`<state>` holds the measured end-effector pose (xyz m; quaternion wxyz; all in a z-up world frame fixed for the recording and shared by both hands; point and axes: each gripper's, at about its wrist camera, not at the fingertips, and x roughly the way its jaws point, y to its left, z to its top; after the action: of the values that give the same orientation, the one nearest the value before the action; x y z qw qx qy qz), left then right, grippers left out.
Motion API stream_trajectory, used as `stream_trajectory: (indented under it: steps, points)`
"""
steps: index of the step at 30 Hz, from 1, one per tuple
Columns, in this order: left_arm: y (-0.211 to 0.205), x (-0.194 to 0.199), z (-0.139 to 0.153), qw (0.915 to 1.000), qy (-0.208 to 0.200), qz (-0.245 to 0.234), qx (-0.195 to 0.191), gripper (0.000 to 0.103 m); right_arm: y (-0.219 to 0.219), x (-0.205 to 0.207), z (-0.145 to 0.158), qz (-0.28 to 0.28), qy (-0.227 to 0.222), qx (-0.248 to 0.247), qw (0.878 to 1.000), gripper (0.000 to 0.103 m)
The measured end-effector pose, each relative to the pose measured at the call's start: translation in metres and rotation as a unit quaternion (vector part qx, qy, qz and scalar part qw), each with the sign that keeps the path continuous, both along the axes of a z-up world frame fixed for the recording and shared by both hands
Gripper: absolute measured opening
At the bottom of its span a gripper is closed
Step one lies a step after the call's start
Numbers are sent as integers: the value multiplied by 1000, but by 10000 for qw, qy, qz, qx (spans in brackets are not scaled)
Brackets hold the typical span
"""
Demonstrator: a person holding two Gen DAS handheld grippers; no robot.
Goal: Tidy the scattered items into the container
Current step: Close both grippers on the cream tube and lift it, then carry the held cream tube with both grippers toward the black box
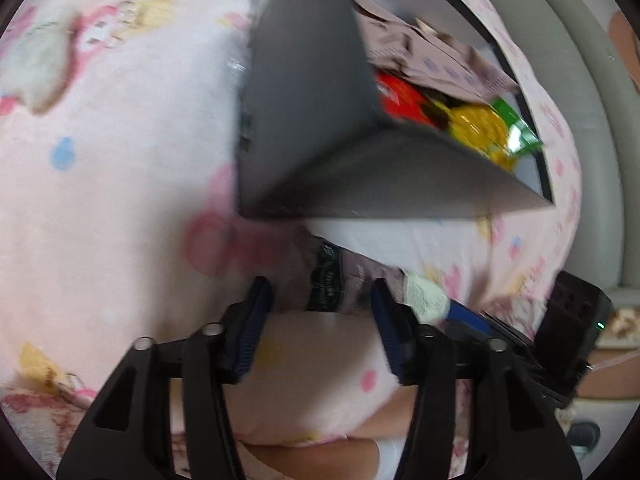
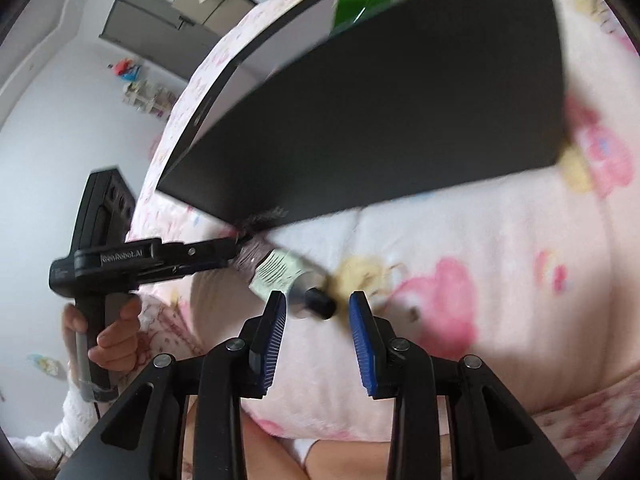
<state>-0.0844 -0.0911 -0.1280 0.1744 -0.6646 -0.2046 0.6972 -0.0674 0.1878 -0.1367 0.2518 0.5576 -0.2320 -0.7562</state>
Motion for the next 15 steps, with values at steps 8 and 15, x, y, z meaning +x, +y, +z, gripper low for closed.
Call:
stream_trajectory:
  steps: [8,15]
  points:
    - [-5,14,7,9989,-65,-167,439,54,2,-4,-3,-382,162,244,9988,32]
    - [-24,2,1,9984,-147,470,263,54,19,-8,-6,-890,142,-17,9959,32]
